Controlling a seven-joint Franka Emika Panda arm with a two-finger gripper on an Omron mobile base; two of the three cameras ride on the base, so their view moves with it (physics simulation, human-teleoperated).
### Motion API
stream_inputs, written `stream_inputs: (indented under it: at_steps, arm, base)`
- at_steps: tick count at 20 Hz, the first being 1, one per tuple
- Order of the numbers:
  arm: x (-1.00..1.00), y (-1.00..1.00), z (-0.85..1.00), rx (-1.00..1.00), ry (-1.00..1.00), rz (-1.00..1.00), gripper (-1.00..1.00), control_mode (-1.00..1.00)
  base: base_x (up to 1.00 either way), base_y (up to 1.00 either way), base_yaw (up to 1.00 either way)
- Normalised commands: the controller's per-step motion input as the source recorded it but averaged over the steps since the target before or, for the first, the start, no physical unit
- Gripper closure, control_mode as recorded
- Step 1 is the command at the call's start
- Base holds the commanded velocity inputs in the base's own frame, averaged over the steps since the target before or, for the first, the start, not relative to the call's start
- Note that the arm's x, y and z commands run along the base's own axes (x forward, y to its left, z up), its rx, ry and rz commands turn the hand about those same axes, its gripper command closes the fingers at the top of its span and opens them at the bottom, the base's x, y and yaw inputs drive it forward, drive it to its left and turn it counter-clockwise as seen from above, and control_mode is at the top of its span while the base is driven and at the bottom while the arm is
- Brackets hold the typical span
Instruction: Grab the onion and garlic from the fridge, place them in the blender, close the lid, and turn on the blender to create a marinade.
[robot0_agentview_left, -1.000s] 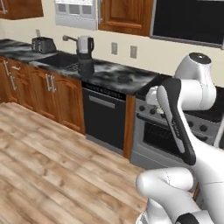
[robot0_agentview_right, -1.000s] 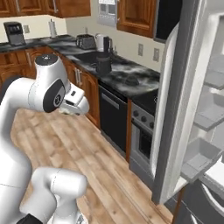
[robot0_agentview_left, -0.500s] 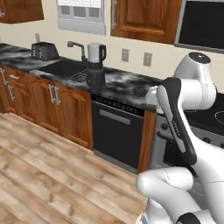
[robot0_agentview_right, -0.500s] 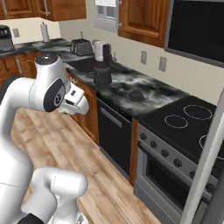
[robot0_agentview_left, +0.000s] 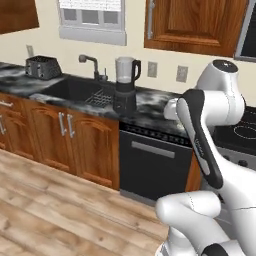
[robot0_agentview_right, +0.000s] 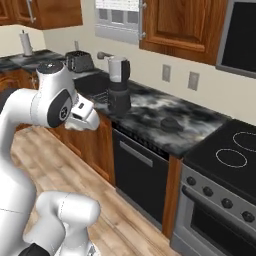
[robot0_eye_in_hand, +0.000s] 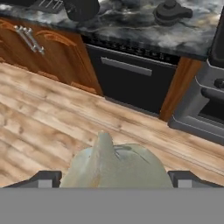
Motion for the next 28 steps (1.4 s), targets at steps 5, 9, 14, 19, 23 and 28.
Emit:
stream_inputs:
  at_steps: [5,9,14,19,23,28]
  arm:
    - [0.0,0.0,0.0,0.0,0.0,0.0,1.0,1.0]
    - [0.0,0.0,0.0,0.0,0.0,0.0,1.0,1.0]
    - [0.0,0.0,0.0,0.0,0.0,0.0,1.0,1.0]
    - [0.0,0.0,0.0,0.0,0.0,0.0,1.0,1.0]
    - [0.0,0.0,0.0,0.0,0.0,0.0,1.0,1.0]
    - [0.03,0.06,0.07,-0.01,-0.02,-0.01,1.0,-1.0]
  base:
    - [1.0,0.8,-0.49]
    - [1.0,0.84,-0.57]
    - [1.0,0.83,-0.53]
    - [1.0,0.58,-0.52]
    - [0.83,0.17,-0.4]
    - [0.41,0.05,-0.16]
